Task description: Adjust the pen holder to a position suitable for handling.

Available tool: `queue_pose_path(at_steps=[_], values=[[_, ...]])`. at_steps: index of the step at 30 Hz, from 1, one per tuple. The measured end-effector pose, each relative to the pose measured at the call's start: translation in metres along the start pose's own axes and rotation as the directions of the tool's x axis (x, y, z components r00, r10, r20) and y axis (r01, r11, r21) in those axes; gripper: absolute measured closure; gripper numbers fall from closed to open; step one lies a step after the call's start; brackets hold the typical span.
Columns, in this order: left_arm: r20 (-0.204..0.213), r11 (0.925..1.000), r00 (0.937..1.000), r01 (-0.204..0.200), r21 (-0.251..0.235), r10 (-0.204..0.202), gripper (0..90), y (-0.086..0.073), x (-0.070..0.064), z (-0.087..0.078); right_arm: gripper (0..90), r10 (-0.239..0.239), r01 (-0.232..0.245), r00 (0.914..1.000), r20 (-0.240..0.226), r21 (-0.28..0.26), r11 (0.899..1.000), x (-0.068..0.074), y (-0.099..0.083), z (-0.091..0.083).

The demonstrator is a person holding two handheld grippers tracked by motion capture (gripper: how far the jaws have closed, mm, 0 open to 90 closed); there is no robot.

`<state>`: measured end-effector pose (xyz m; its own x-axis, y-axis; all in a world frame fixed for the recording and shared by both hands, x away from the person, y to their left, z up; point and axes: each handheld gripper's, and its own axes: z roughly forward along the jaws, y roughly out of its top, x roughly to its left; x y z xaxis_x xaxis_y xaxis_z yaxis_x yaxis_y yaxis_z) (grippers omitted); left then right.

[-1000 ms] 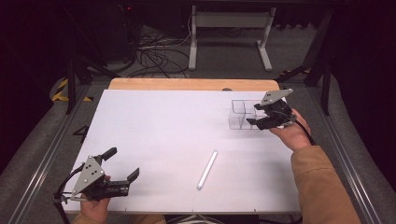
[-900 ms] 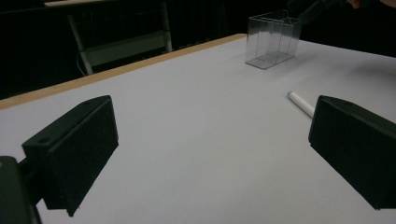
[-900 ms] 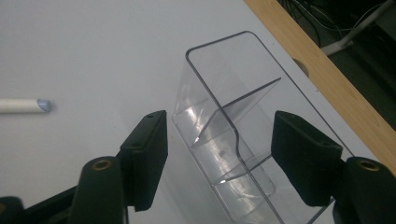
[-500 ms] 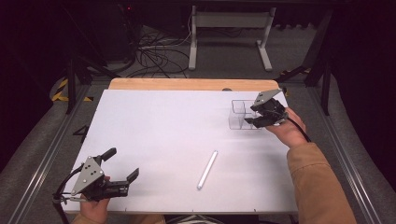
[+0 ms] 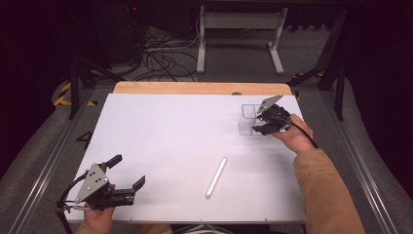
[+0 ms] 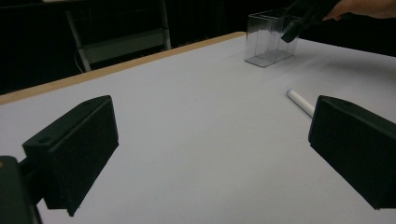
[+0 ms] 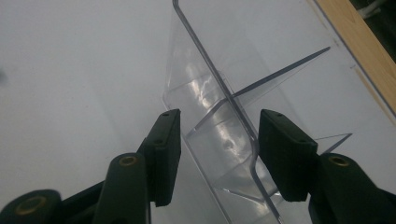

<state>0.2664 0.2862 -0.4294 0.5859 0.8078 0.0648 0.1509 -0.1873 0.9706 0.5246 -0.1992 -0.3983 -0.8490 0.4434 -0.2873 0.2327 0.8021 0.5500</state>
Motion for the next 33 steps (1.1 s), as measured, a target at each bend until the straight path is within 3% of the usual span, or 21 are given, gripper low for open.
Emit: queue_pose_path(at_steps=[5, 8, 12, 18, 19, 22, 25, 33], values=[[-0.003, 1.0, 1.0, 0.003, 0.0, -0.003, 2.4, 0.0, 0.0, -0.001, 51.7, 0.004, -0.004, 1.0, -0.004, 0.015, 1.0, 0.001, 0.0, 0.003], [-0.001, 1.0, 1.0, 0.008, -0.001, -0.008, 2.5, -0.001, 0.001, -0.001, 54.9, 0.001, -0.001, 0.9999, -0.013, 0.024, 1.0, 0.002, 0.001, 0.004], [0.0, 1.0, 1.0, 0.008, 0.0, -0.008, 2.5, -0.001, 0.001, -0.001, 62.6, 0.008, -0.008, 0.9999, 0.011, 0.018, 1.0, 0.002, 0.0, 0.001], [-0.002, 1.0, 1.0, 0.007, 0.0, -0.007, 2.5, -0.001, 0.001, -0.001, 67.2, -0.027, 0.027, 0.9996, 0.005, 0.025, 0.999, 0.003, 0.0, -0.003], [-0.002, 1.0, 1.0, 0.005, 0.0, -0.005, 2.5, -0.001, 0.001, -0.001, 68.7, -0.012, 0.012, 0.9999, 0.008, 0.019, 1.0, 0.005, 0.0, -0.004], [-0.003, 0.9999, 0.9999, 0.01, -0.001, -0.01, 2.5, -0.001, 0.0, 0.0, 73.2, -0.027, 0.027, 0.9996, 0.007, 0.021, 0.999, 0.005, 0.0, -0.007], [-0.003, 1.0, 1.0, 0.008, 0.002, -0.008, 2.5, -0.001, 0.0, 0.0, 77.7, -0.071, 0.071, 0.9974, -0.004, 0.024, 0.997, 0.007, 0.001, -0.009], [-0.001, 1.0, 1.0, 0.008, 0.001, -0.008, 2.5, -0.001, 0.001, 0.0, 87.6, -0.103, 0.104, 0.994, -0.038, 0.028, 0.994, 0.01, 0.003, -0.014]])
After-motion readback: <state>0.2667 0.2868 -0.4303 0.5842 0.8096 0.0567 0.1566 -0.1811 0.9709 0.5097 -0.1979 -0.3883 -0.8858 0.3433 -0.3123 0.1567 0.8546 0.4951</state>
